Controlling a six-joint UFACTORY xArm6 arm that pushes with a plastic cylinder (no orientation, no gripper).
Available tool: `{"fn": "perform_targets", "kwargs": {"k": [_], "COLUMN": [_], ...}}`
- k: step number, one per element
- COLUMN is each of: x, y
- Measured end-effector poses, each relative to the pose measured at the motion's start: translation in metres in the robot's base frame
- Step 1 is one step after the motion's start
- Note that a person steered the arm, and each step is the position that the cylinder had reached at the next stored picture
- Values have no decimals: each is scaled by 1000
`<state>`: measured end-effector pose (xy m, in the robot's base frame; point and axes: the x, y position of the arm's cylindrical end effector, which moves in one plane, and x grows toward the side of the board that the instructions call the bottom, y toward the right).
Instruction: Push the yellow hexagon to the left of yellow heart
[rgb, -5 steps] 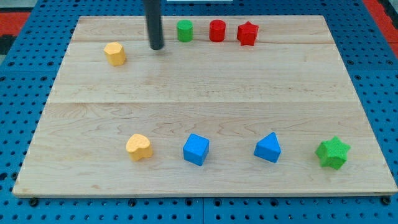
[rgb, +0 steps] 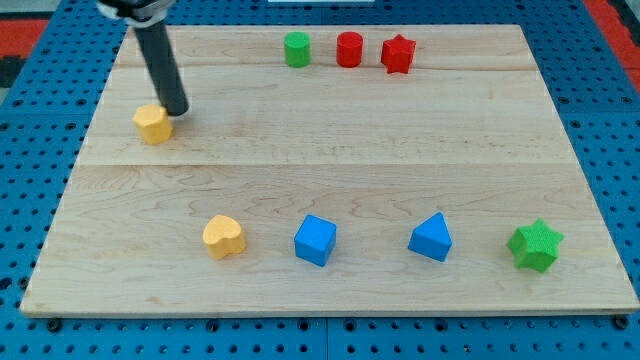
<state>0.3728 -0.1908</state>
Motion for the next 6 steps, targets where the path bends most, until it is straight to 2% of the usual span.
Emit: {"fn": "perform_targets", "kwargs": {"k": [1, 2, 3, 4, 5, 6], "x": [43, 47, 3, -5, 27, 49], "y": [-2, 15, 27, 8, -20, -20]}}
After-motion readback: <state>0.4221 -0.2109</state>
